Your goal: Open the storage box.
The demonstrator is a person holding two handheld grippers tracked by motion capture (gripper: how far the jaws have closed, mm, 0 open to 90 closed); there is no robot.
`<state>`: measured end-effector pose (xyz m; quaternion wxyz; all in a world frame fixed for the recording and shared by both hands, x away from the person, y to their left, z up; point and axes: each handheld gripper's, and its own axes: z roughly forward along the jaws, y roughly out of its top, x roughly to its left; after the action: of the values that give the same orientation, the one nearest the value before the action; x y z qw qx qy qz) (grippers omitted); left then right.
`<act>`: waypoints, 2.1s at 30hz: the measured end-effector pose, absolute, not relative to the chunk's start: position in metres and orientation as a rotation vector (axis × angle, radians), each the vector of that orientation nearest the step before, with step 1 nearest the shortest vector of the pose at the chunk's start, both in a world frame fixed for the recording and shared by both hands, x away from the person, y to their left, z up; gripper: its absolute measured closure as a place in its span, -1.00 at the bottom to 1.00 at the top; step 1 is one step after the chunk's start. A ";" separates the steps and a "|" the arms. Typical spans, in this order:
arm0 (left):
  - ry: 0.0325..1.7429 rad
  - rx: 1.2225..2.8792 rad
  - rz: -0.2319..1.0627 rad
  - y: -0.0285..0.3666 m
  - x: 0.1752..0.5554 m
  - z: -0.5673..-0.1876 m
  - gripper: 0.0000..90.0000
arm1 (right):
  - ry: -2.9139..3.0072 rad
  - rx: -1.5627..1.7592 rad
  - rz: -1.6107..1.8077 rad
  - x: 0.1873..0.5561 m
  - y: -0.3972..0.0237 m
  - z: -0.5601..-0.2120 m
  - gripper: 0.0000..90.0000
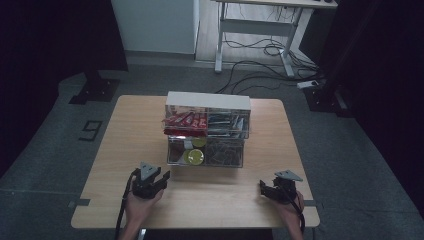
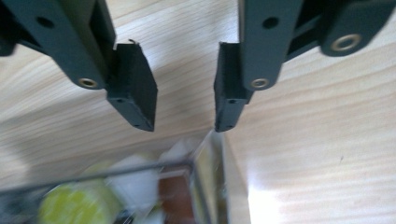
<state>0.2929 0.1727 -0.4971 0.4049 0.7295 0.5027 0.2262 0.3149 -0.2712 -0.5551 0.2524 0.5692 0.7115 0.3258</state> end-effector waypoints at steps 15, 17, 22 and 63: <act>1.168 1.753 0.500 0.178 0.277 -0.461 0.81 | 1.931 1.548 0.888 0.313 -0.271 -0.555 -0.49; 1.159 1.747 0.501 0.178 0.277 -0.460 0.85 | 1.931 1.548 0.888 0.313 -0.271 -0.555 -0.49; 1.140 1.735 0.517 0.179 0.274 -0.455 0.94 | 1.930 1.547 0.890 0.312 -0.271 -0.555 -0.48; 1.037 1.725 0.343 0.157 0.307 -0.404 1.00 | 1.927 1.551 0.891 0.312 -0.272 -0.555 -0.47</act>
<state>0.3067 0.1573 -0.4039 0.5226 0.7203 0.4331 0.1431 0.3122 -0.2722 -0.5550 0.2534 0.5708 0.7089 0.3279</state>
